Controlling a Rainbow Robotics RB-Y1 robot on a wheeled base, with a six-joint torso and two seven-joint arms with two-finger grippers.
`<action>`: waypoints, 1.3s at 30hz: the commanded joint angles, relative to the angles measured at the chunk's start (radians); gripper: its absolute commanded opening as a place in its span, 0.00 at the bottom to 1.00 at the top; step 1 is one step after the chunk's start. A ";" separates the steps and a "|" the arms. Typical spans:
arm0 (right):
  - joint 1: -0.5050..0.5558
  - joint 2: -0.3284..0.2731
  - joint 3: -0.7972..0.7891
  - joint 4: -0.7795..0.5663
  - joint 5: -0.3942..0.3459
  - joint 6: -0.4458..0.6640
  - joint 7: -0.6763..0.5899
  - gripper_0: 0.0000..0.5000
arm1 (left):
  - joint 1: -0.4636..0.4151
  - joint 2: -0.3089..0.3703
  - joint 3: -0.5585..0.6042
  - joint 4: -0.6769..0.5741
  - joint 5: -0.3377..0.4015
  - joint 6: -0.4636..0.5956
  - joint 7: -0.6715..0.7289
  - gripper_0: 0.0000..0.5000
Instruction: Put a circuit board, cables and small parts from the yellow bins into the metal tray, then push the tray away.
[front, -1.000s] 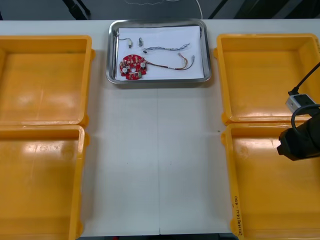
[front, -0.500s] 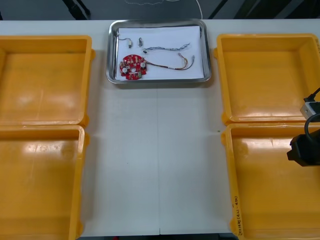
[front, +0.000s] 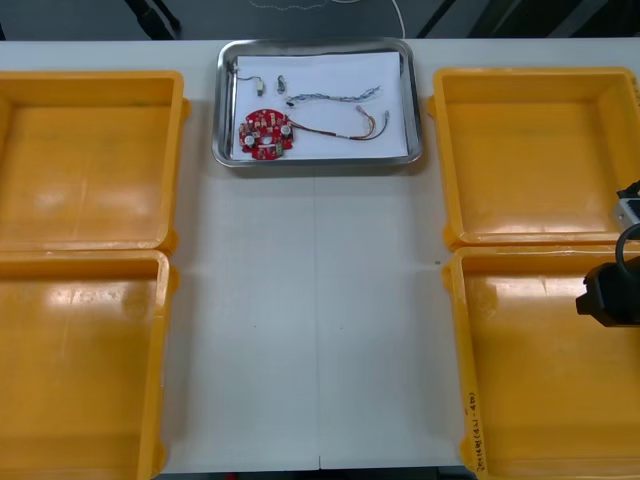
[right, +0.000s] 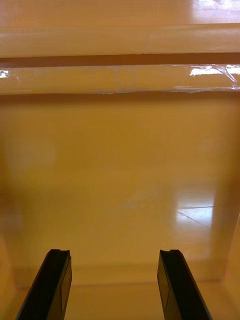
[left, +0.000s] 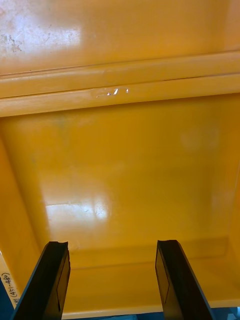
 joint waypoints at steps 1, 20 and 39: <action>0.013 0.020 -0.036 -0.028 0.003 -0.005 -0.009 1.00 | 0.017 0.046 0.019 -0.024 0.007 0.006 -0.074 1.00; 0.013 0.023 -0.036 -0.026 -0.015 -0.022 0.000 1.00 | 0.017 0.046 0.019 -0.024 0.007 0.006 -0.074 1.00; 0.013 0.023 -0.036 -0.026 -0.015 -0.022 0.000 1.00 | 0.017 0.046 0.019 -0.024 0.007 0.006 -0.074 1.00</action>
